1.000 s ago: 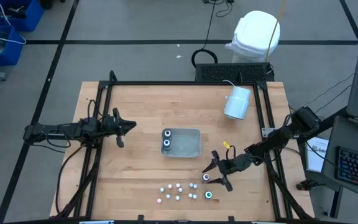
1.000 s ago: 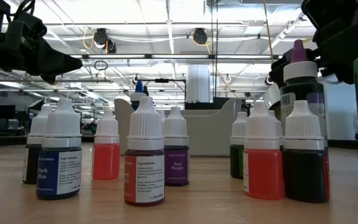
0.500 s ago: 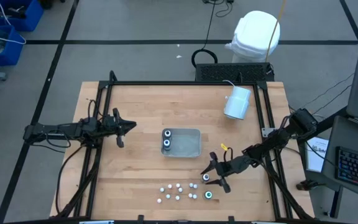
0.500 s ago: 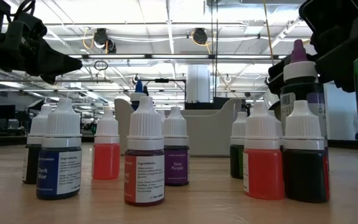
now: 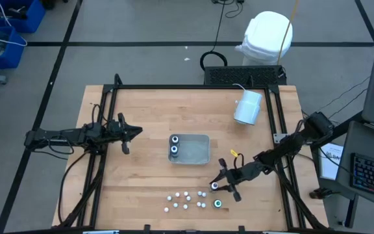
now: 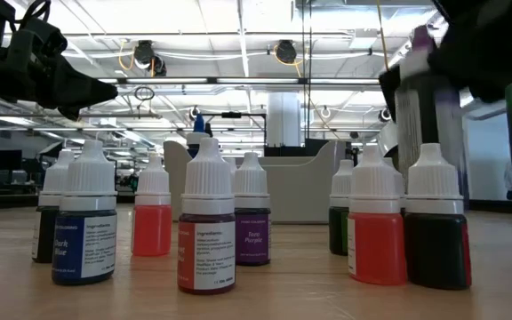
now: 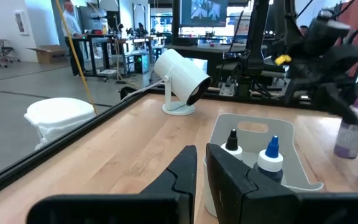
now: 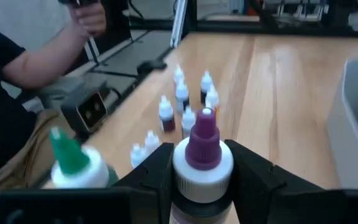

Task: Pick & Place food coloring
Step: Put the big purple bottle into the gray bin, then put the big green bottle into the gray bin

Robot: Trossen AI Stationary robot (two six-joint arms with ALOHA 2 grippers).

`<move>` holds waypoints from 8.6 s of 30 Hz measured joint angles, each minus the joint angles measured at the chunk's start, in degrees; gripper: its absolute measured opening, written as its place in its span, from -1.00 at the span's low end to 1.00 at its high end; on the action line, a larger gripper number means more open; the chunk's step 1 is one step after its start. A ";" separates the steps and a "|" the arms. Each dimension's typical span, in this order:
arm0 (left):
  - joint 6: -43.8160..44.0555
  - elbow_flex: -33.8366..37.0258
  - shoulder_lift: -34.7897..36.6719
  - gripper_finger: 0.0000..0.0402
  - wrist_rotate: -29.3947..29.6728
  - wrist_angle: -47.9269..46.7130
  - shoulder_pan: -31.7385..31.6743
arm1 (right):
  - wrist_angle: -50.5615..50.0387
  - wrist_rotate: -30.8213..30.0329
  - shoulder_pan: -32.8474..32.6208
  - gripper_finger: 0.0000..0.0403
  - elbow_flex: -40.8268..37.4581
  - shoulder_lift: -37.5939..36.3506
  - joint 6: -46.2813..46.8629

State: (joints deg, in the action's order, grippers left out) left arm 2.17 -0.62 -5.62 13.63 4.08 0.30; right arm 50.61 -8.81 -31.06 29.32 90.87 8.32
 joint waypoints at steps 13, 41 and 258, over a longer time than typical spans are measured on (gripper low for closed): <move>0.00 0.00 -0.01 -0.80 0.00 0.29 0.00 | -28.12 -13.48 6.86 -0.45 18.15 -11.85 -10.41; -0.96 0.00 0.00 -0.80 0.02 0.37 0.00 | -11.39 4.62 30.76 -0.45 20.22 10.42 -0.40; -1.21 0.04 -0.01 -0.80 1.97 -0.04 0.00 | -8.02 -9.17 20.38 -0.43 23.10 14.90 -5.11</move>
State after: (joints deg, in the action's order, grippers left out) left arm 0.96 -0.58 -5.63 15.59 4.03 0.30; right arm 42.60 -17.98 -10.68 52.42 105.76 3.21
